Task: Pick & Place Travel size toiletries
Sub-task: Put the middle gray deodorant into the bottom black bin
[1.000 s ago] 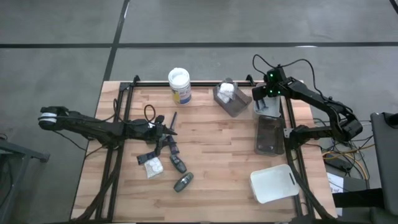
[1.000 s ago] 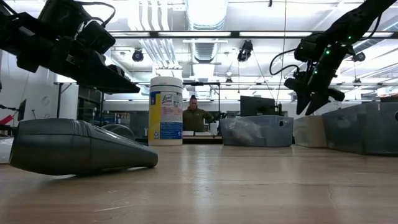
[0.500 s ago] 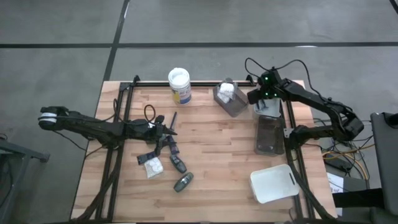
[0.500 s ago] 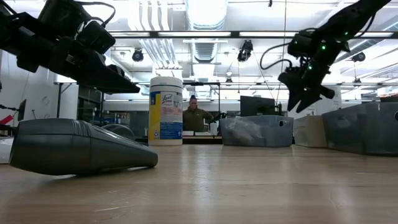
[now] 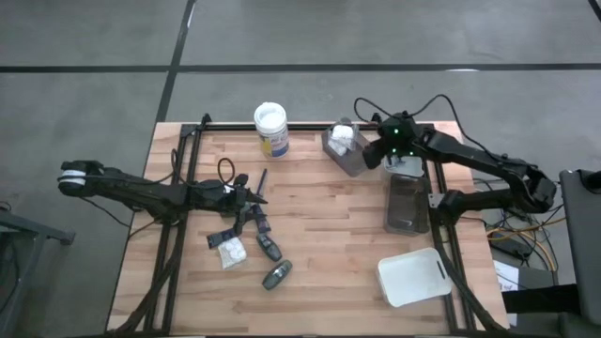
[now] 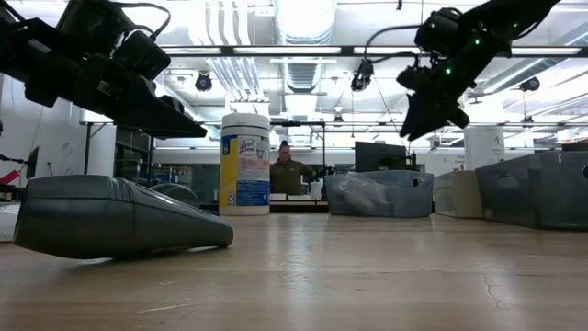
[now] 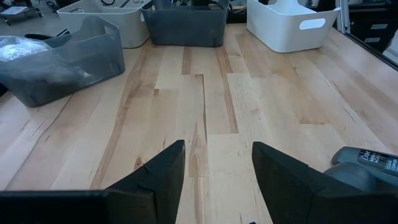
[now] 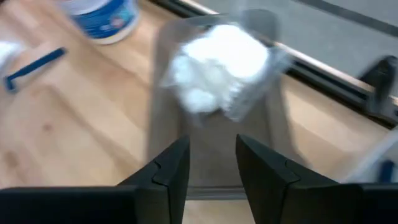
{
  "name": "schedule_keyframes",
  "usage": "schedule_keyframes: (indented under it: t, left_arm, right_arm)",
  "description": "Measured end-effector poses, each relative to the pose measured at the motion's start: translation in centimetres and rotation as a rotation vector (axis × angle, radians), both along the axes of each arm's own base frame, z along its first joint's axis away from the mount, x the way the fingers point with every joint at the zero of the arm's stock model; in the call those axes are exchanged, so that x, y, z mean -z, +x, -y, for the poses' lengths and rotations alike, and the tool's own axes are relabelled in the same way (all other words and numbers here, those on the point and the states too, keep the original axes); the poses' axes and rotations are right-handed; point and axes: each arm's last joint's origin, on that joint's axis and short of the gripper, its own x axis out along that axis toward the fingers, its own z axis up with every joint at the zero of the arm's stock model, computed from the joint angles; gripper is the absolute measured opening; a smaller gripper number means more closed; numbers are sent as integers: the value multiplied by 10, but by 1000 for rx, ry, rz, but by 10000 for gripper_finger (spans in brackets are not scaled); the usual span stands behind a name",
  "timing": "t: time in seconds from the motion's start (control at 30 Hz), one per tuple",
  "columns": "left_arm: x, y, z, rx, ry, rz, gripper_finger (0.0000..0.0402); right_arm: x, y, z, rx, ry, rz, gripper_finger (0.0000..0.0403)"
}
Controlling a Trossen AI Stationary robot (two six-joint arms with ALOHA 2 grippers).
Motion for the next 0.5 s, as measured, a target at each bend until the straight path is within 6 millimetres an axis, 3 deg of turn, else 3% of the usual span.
schedule_keyframes:
  t: [0.5]
  left_arm:
    - [0,0,0,0,0,0,193]
  right_arm:
    - [-2,32,-56,-287,-20,23,76]
